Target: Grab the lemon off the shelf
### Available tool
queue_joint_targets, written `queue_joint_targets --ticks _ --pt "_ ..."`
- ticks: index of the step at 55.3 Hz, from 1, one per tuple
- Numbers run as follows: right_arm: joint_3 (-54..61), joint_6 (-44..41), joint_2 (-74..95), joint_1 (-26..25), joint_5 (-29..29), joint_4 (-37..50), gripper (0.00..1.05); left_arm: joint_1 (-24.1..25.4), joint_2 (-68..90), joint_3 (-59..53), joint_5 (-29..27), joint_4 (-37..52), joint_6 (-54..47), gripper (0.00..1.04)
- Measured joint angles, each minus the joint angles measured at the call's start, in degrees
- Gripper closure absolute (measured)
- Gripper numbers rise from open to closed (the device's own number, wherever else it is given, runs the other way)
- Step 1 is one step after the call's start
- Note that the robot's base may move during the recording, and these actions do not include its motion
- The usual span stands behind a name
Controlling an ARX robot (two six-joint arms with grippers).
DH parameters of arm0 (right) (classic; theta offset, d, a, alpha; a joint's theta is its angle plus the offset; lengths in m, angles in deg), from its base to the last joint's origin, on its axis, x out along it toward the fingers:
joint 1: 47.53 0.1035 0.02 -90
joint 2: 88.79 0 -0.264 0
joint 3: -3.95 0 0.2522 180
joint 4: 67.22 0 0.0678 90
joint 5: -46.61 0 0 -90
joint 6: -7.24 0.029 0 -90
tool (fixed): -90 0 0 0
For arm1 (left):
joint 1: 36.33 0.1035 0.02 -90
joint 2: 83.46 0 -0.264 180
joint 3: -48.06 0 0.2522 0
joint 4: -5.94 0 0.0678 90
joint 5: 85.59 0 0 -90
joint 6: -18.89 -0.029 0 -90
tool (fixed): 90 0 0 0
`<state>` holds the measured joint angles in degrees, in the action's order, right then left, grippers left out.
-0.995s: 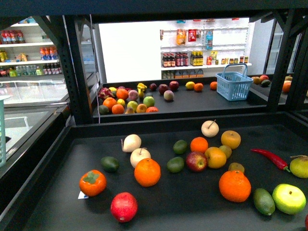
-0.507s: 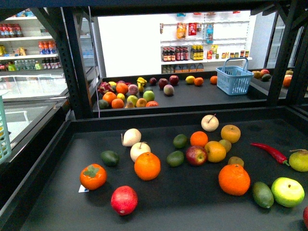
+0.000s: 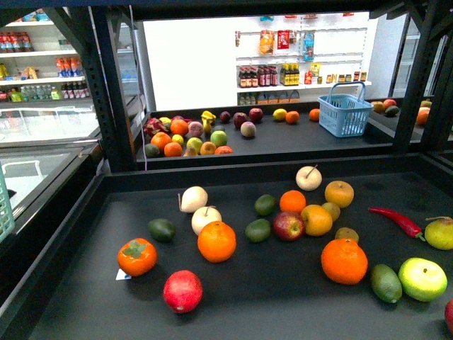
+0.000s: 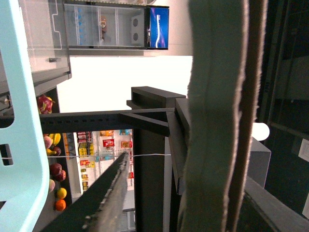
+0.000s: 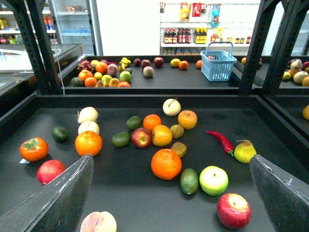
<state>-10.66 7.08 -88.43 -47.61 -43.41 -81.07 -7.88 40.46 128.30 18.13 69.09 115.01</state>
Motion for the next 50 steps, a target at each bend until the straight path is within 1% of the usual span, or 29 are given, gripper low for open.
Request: queue_joint_targets --ticks 1,4,5,8,11,17,24,29,34,35,39,40,44,48,50 --pt "0.00 0.00 0.00 0.00 -0.02 0.00 0.07 0.02 -0.13 -0.11 0.00 -0.02 -0.02 0.38" --pt "0.00 0.00 0.00 0.00 0.00 0.00 0.07 0.20 -0.83 -0.46 0.02 -0.48 -0.35 0.27" --pt "0.00 0.00 0.00 0.00 0.00 0.00 0.07 0.22 -1.05 -0.50 0.00 -0.66 -0.42 0.25" --pt "0.00 0.00 0.00 0.00 0.00 0.00 0.07 0.39 -2.14 -0.79 0.02 -1.75 -0.94 0.15" --pt "0.00 0.00 0.00 0.00 0.00 0.00 0.07 0.52 -3.15 -0.92 0.00 -2.89 -1.73 0.07" --pt "0.00 0.00 0.00 0.00 -0.02 0.00 0.07 1.16 -6.54 -1.36 0.02 -7.04 -4.44 0.08" --pt "0.00 0.00 0.00 0.00 0.00 0.00 0.07 1.99 -11.50 -2.36 0.74 -15.37 -8.94 0.08" --pt "0.00 0.00 0.00 0.00 -0.02 0.00 0.07 2.14 -15.37 -2.73 1.31 -23.67 -13.33 0.08" --pt "0.00 0.00 0.00 0.00 -0.02 0.00 0.07 2.14 -20.00 -2.75 0.90 -35.89 -21.27 0.08" --pt "0.00 0.00 0.00 0.00 0.00 0.00 0.07 2.12 -20.48 -2.75 0.70 -37.22 -22.16 0.08" --pt "0.00 0.00 0.00 0.00 0.00 0.00 0.07 1.70 -24.30 -2.78 -0.26 -47.12 -30.40 0.08" --pt "0.00 0.00 0.00 0.00 0.00 0.00 0.07 1.64 -24.57 -2.78 -0.31 -47.71 -30.99 0.08" --pt "0.00 0.00 0.00 0.00 0.00 0.00 0.07 0.50 -30.97 -2.93 -1.77 -59.41 -44.15 0.08" --pt "0.00 0.00 0.00 0.00 0.00 0.00 0.07 -1.18 -38.75 -5.09 -2.10 -67.60 -55.76 0.08" --pt "0.00 0.00 0.00 0.00 0.00 0.00 0.07 -2.05 -42.42 -6.60 -2.03 -70.07 -60.15 0.08"
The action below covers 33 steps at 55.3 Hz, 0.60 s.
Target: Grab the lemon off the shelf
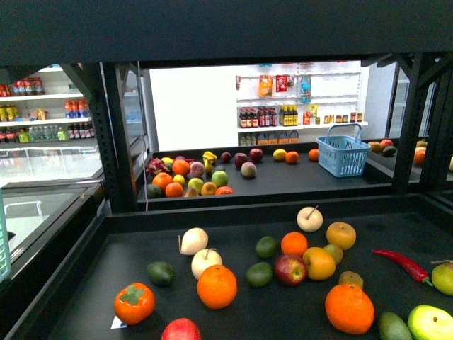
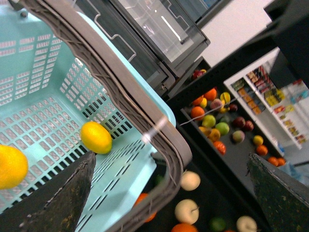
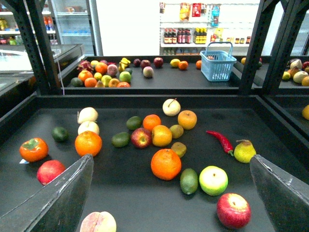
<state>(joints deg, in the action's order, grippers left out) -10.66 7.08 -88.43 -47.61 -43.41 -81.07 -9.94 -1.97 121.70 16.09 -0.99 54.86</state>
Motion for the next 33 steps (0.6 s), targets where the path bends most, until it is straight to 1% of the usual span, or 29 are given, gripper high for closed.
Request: queue_joint_targets --ticks 3,8,11,12,13,15,17,20,22,25,28,30,33 --pt "0.00 0.00 0.00 0.00 0.00 0.00 0.07 -1.55 -5.77 -2.43 0.33 -3.37 -5.42 0.08" --pt "0.00 0.00 0.00 0.00 0.00 0.00 0.07 -3.98 -12.70 -5.92 -0.26 -6.16 -8.50 0.08" --pt "0.00 0.00 0.00 0.00 -0.02 0.00 0.07 -5.97 -16.79 -8.09 -1.90 -7.15 -9.68 0.08" --pt "0.00 0.00 0.00 0.00 -0.02 0.00 0.07 -6.54 -18.16 -9.20 -1.11 -6.10 -11.45 0.10" --pt "0.00 0.00 0.00 0.00 -0.02 0.00 0.07 -7.10 -19.71 -10.82 0.61 -3.63 -13.42 0.13" --pt "0.00 0.00 0.00 0.00 0.00 0.00 0.07 -8.52 -22.12 -13.57 1.86 0.55 -16.48 0.18" --pt "0.00 0.00 0.00 0.00 0.00 0.00 0.07 -10.95 -25.88 -17.38 1.09 4.61 -22.08 0.25" --pt "0.00 0.00 0.00 0.00 -0.04 0.00 0.07 -15.37 -31.95 -22.77 -1.75 5.60 -27.89 0.36" --pt "0.00 0.00 0.00 0.00 -0.04 0.00 0.07 -17.42 -34.91 -25.40 -3.43 5.27 -29.75 0.41" --pt "0.00 0.00 0.00 0.00 0.02 0.00 0.07 -23.74 -42.40 -31.61 -10.36 3.10 -32.83 0.57" --pt "0.00 0.00 0.00 0.00 0.00 0.00 0.07 -25.70 -46.40 -34.93 -10.71 2.64 -33.97 0.68" --pt "0.00 0.00 0.00 0.00 -0.02 0.00 0.07 -26.05 -47.82 -36.37 -10.82 2.86 -34.40 0.73" --pt "0.00 0.00 -0.04 0.00 -0.02 0.00 0.07 -26.14 -49.96 -38.77 -11.61 3.80 -34.73 0.84"
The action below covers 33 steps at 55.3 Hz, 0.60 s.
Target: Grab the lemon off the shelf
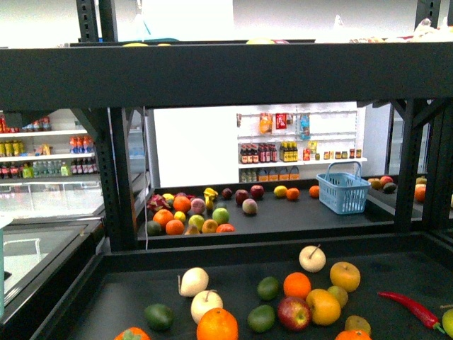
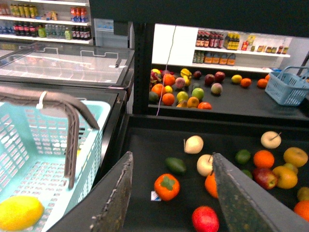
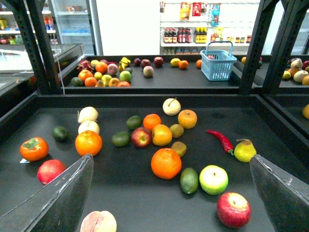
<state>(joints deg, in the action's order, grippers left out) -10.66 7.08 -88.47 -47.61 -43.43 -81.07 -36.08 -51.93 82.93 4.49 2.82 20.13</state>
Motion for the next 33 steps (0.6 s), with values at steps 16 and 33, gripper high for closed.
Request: queue_joint_targets --ticks 16,33 --pt "0.00 0.00 0.00 0.00 0.02 0.00 0.07 -0.11 -6.69 -9.62 -0.04 2.32 -0.52 1.02" --pt "0.00 0.00 0.00 0.00 0.00 0.00 0.07 -0.11 -12.55 -14.82 -0.07 2.21 -0.59 1.02"
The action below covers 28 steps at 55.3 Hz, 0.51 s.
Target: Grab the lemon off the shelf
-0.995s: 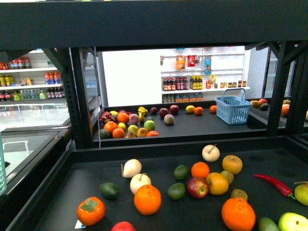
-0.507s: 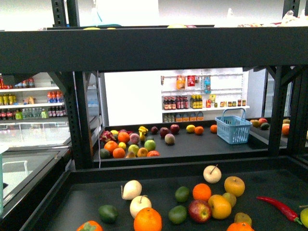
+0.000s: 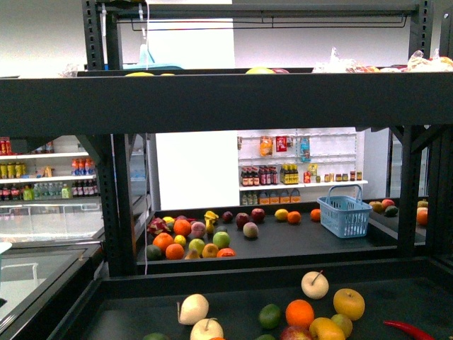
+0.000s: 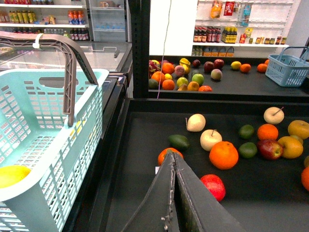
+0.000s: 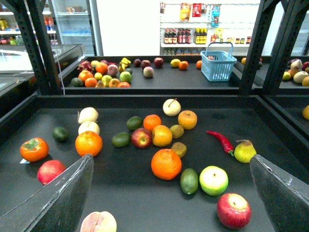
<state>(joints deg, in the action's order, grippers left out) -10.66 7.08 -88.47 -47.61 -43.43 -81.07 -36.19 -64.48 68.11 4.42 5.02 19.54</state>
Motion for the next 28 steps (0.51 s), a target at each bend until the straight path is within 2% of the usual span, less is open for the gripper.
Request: queue_joint_targets --ticks 28 --pt "0.00 0.00 0.00 0.00 0.02 0.00 0.07 0.00 -7.74 -3.72 0.00 -3.85 0.00 1.02"
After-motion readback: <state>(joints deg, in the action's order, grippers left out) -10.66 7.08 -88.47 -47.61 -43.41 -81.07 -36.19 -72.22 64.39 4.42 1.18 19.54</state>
